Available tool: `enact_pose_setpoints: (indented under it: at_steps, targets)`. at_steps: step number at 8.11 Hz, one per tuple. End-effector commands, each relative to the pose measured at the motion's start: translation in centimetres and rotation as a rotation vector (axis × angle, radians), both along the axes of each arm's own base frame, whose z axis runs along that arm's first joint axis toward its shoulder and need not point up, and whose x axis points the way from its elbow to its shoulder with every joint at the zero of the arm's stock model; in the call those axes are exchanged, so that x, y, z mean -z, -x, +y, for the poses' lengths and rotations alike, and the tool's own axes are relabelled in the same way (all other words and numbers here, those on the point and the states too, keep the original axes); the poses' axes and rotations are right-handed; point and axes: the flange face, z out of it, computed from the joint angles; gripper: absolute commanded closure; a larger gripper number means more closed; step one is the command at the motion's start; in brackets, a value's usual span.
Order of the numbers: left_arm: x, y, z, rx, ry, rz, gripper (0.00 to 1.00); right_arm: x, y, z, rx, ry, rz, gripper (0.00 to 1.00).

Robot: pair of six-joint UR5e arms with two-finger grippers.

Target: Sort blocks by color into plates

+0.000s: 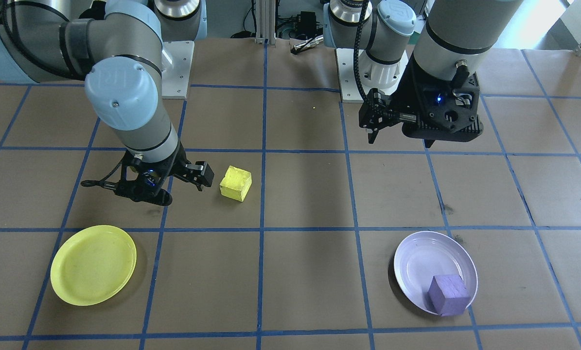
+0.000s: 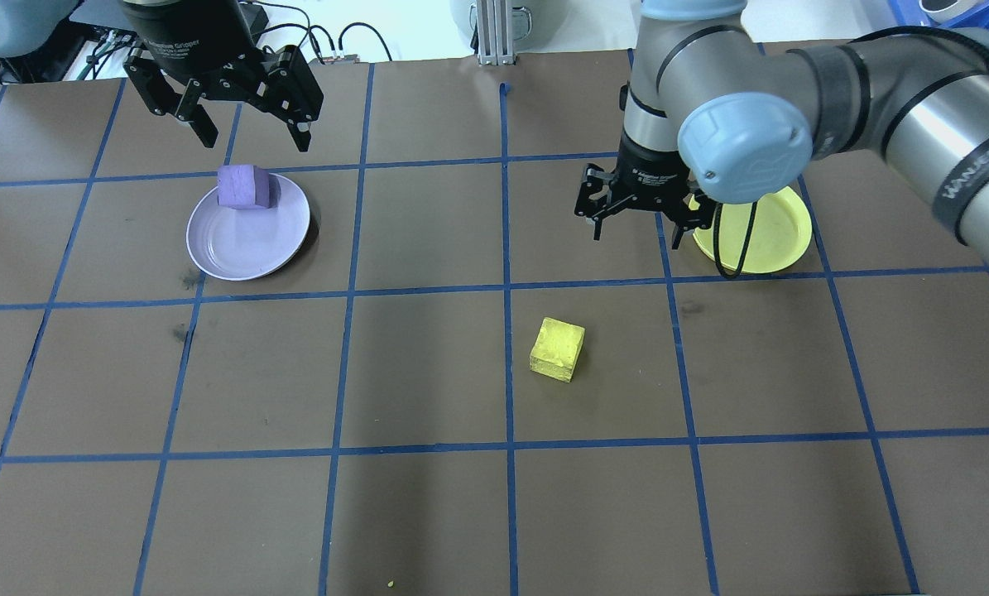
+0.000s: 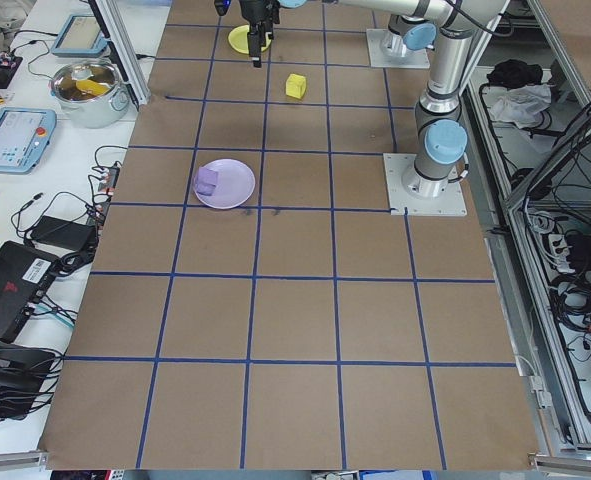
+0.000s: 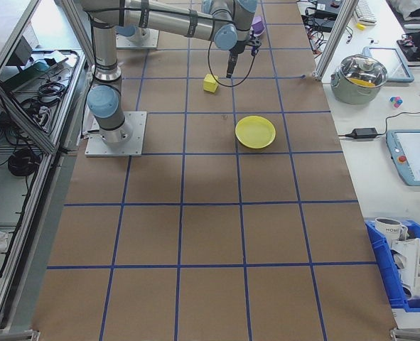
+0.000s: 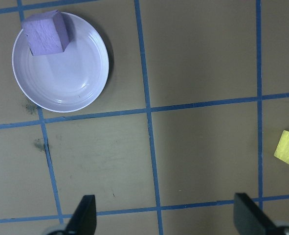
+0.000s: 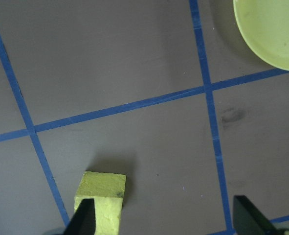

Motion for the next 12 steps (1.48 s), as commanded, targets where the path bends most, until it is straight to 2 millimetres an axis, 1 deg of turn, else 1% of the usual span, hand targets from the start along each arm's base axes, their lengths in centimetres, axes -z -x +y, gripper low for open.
enact_pose_setpoints:
  at_steps: [1,2,3,4,5,6,7,8,9,10,11,12]
  targets:
    - [-0.3,0.5,0.3,0.006,0.005,0.010,0.01,5.2,-5.7,0.0,0.100,0.004,0.024,0.00]
    - [-0.5,0.5,0.4,0.007,0.010,0.010,0.01,6.8,-7.9,0.1,0.120,0.022,0.025,0.00]
    - [-0.1,0.4,-0.2,0.003,0.005,0.010,0.00,8.6,-8.7,-0.1,0.114,0.010,0.029,0.00]
    - [-0.4,0.5,0.1,0.006,0.010,0.010,0.00,10.0,-8.8,-0.3,0.114,-0.012,0.035,0.00]
    - [-1.1,0.1,0.4,0.001,0.022,0.011,0.00,10.7,-8.8,-0.2,0.114,-0.031,0.042,0.00]
    - [-1.3,0.1,0.7,0.000,0.025,0.012,0.00,11.3,-8.8,0.3,0.107,-0.051,0.050,0.00]
    - [-0.6,0.4,0.4,0.003,0.013,0.010,0.00,12.7,-8.5,1.4,0.099,-0.081,0.059,0.00]
    - [-0.7,0.4,0.5,0.004,0.014,0.013,0.00,13.6,-8.3,2.1,0.099,-0.097,0.065,0.00]
    - [-1.2,0.6,1.0,0.037,0.022,0.031,0.00,13.7,-8.3,2.3,0.100,-0.105,0.066,0.00]
    - [-0.7,0.7,-0.1,0.073,0.046,0.103,0.00,13.9,-8.3,2.6,0.099,-0.112,0.069,0.00]
    - [-1.8,0.6,0.0,0.073,0.097,0.098,0.00,14.4,-8.4,3.0,0.104,-0.130,0.052,0.00]
    - [-2.2,0.6,0.3,0.082,0.105,0.099,0.00,14.7,-8.4,3.5,0.104,-0.141,0.046,0.00]
